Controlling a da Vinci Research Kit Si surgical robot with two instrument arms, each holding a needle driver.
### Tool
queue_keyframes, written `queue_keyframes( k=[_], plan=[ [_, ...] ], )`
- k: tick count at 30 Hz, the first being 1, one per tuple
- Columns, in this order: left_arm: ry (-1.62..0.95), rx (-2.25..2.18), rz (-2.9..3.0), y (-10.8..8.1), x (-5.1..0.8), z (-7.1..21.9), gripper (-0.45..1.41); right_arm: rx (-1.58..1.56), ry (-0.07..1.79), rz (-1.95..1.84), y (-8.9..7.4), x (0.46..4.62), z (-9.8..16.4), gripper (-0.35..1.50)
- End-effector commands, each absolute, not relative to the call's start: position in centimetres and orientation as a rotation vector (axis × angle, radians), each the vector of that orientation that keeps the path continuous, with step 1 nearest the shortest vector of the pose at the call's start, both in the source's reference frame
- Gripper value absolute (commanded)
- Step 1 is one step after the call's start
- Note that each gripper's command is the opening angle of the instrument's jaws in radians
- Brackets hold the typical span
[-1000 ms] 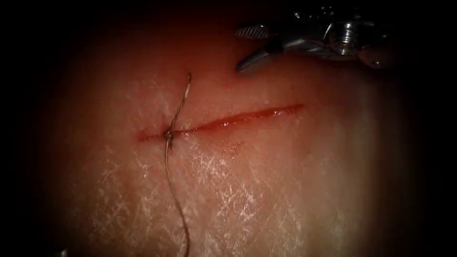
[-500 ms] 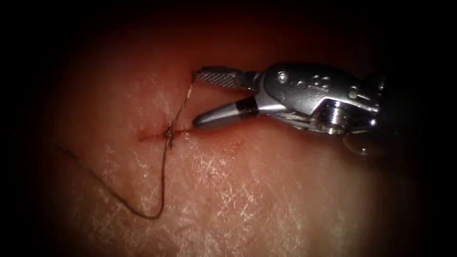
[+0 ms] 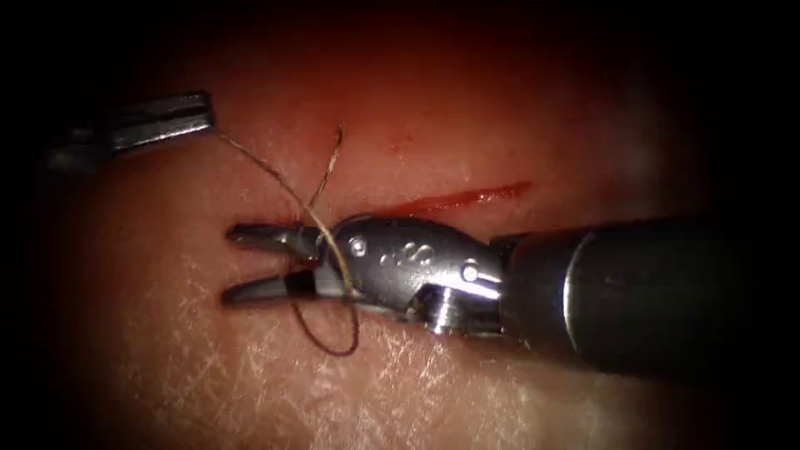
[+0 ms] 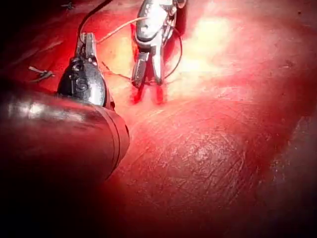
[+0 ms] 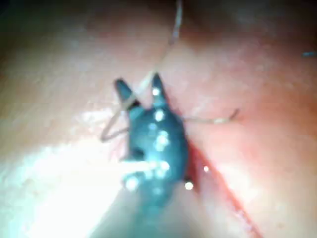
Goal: Wound Closure
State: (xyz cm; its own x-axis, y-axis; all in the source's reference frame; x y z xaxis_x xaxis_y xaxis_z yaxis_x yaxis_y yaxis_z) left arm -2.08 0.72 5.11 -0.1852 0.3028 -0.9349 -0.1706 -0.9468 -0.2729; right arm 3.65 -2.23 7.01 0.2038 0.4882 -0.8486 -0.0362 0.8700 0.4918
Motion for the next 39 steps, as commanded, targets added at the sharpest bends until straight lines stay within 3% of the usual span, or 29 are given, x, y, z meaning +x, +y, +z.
queue_keyframes(
  k=[1,15,18,34,35,37,39],
  plan=[
    [-0.161,-1.775,2.205,0.68,-2.15,5.26,-0.45,0.411,1.333,0.386,-2.29,3.7,7.02,0.1],
    [-0.227,-1.746,2.209,0.42,-2.3,6.15,-0.45,0.404,1.491,0.413,-2.28,3.47,6.88,0.1],
    [-0.239,-1.748,2.209,0.36,-2.34,6.21,-0.45,0.381,1.52,0.439,-2.27,3.5,6.89,0.0],
    [-0.266,-1.756,2.227,-0.01,-2.18,6.06,-0.45,0.242,1.458,0.797,-2.16,3.35,6.98,0.1],
    [-0.267,-1.754,2.23,-0.06,-2.19,6.03,-0.45,0.228,1.447,0.834,-2.14,3.33,7.01,0.16],
    [-0.268,-1.75,2.232,-0.11,-2.22,5.99,-0.45,0.204,1.414,0.902,-2.1,3.31,7.06,0.46],
    [-0.272,-1.748,2.233,-0.13,-2.26,5.96,-0.45,0.183,1.375,0.958,-2.07,3.29,7.09,0.56]
  ],
)
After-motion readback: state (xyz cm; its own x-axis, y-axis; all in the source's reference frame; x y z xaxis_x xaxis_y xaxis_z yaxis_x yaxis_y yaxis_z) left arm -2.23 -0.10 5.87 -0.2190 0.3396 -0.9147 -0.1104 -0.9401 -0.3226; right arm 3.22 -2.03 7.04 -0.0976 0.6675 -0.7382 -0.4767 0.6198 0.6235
